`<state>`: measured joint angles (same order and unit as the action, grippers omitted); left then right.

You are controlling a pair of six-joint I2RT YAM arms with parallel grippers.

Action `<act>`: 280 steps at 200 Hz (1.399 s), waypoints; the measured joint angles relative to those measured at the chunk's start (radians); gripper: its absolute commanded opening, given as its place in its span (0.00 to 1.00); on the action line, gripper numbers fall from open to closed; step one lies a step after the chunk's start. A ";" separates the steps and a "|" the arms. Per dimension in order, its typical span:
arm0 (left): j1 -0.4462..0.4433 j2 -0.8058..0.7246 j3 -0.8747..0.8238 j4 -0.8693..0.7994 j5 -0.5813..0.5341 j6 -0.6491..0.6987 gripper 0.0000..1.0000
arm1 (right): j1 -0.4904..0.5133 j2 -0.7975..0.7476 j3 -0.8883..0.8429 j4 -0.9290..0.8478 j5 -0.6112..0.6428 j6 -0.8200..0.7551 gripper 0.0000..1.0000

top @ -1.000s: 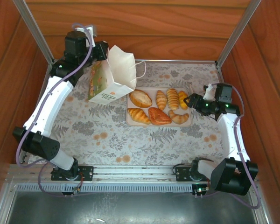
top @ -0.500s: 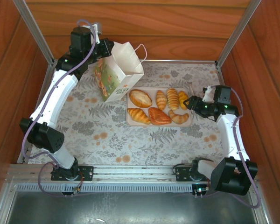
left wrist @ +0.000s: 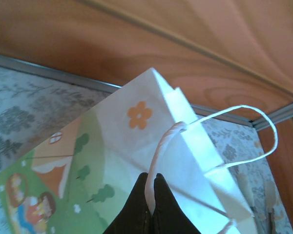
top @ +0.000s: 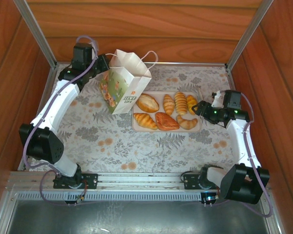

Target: Take the fake bread out of the paper bag

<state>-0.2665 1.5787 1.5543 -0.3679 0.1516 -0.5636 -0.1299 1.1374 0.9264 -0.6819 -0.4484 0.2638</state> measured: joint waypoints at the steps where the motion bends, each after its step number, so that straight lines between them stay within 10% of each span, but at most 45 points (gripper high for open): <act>1: 0.002 -0.003 -0.003 0.000 0.000 0.000 0.00 | 0.000 0.000 0.000 0.000 0.000 0.000 0.77; 280: 0.106 -0.385 -0.372 -0.048 -0.239 0.056 0.12 | 0.000 0.000 0.031 -0.031 0.021 -0.011 0.77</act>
<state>-0.1608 1.1942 1.1828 -0.4164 -0.0872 -0.5072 -0.1299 1.1374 0.9577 -0.7132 -0.4271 0.2531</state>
